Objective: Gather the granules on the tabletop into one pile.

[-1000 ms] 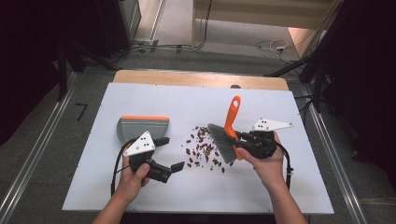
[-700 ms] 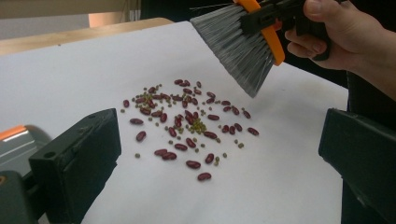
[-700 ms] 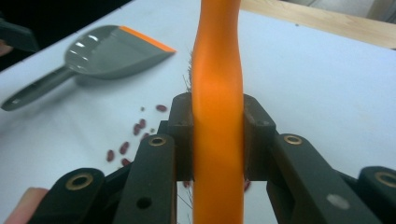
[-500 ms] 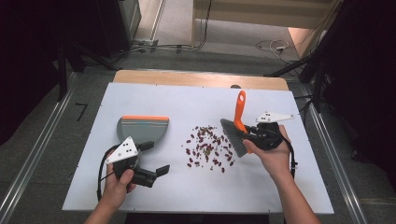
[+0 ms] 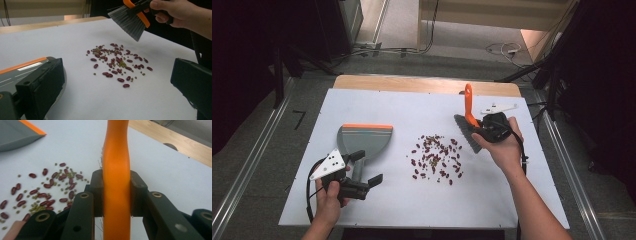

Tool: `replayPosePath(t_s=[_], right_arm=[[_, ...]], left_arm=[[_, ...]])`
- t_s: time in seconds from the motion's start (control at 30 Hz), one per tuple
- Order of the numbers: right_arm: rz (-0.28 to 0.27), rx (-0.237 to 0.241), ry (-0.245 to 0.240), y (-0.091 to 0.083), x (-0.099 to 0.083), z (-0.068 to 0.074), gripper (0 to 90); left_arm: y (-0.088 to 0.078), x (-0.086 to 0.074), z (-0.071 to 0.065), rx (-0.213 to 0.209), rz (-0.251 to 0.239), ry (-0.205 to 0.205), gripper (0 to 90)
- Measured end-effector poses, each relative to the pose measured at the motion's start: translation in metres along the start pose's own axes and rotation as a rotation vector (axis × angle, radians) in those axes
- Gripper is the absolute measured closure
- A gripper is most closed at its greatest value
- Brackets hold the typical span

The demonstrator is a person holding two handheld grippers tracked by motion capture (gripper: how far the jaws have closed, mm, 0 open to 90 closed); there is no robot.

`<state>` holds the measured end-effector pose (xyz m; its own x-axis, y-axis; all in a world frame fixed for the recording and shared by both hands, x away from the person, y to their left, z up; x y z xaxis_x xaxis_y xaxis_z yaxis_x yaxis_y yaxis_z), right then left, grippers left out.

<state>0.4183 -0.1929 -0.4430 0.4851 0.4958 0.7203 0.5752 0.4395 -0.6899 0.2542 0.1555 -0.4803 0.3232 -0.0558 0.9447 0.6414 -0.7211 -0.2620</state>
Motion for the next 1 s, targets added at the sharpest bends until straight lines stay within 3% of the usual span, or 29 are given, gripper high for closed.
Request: replayPosePath(t_s=[0.17,0.4,0.53,0.63,0.67,0.73,0.9,1.0], right_arm=[[0.046,-0.001,-0.007,0.016,0.008,-0.006,69.0],[0.147,-0.075,-0.095,0.040,0.009,-0.013,69.0],[0.233,-0.154,-0.157,0.052,0.004,-0.010,69.0],[0.280,-0.230,-0.230,0.059,0.007,-0.001,69.0],[0.297,-0.235,-0.244,0.061,0.007,0.002,69.0],[0.331,-0.227,-0.271,0.069,0.007,0.011,69.0],[0.348,-0.196,-0.258,0.081,0.009,0.035,69.0],[0.389,-0.187,-0.266,0.083,0.005,0.044,68.5]], left_arm=[[-0.003,0.000,0.004,0.037,-0.024,0.015,0.0],[0.000,-0.002,0.007,0.034,-0.022,0.006,0.0],[0.000,-0.003,0.008,0.040,-0.015,0.002,0.0],[-0.001,-0.004,0.010,0.046,-0.016,-0.013,0.0],[-0.001,-0.004,0.011,0.049,-0.015,-0.016,0.0],[-0.002,-0.004,0.012,0.056,-0.013,-0.023,0.0],[-0.002,-0.004,0.011,0.052,-0.015,-0.021,0.0],[0.000,-0.005,0.011,0.048,-0.009,-0.014,0.0]])
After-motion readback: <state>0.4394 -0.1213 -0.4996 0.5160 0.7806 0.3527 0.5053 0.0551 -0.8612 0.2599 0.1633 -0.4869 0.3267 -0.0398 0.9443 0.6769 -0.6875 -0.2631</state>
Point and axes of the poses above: each handheld gripper's, and its own axes: y roughly forward along the jaws, x roughly out of its top, z roughly to its left, the point moved 6 cm from there along y, roughly forward along the jaws, and after that the axes turned 1 degree about -y, right-handed, at the moved point
